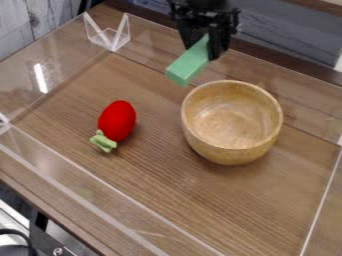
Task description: Remove the green block from the brown bowl and put it on the table
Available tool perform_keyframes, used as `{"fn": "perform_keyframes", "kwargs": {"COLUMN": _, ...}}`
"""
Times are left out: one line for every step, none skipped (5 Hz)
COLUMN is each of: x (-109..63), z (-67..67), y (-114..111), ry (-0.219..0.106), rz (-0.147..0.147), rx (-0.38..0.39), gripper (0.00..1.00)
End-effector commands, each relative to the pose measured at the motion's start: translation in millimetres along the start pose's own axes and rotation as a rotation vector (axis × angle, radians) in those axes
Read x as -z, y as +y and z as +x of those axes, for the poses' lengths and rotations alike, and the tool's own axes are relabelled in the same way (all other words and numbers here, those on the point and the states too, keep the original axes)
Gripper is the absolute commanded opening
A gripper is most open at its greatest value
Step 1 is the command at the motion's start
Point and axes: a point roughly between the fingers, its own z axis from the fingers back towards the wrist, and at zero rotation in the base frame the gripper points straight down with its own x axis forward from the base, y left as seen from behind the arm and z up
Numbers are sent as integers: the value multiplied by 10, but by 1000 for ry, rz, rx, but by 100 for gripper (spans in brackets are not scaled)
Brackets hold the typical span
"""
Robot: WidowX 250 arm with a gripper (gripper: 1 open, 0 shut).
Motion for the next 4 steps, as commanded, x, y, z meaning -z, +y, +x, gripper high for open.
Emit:
{"fn": "perform_keyframes", "kwargs": {"x": -90, "z": 87, "y": 155, "ry": -53, "rz": 19, "rx": 45, "gripper": 0}}
{"fn": "perform_keyframes", "kwargs": {"x": -120, "z": 37, "y": 297, "ry": -36, "rz": 23, "rx": 79, "gripper": 0}}
{"fn": "perform_keyframes", "kwargs": {"x": -145, "z": 5, "y": 467, "ry": -20, "rz": 27, "rx": 100, "gripper": 0}}
{"fn": "perform_keyframes", "kwargs": {"x": -119, "z": -33, "y": 667, "ry": -1, "rz": 23, "rx": 118, "gripper": 0}}
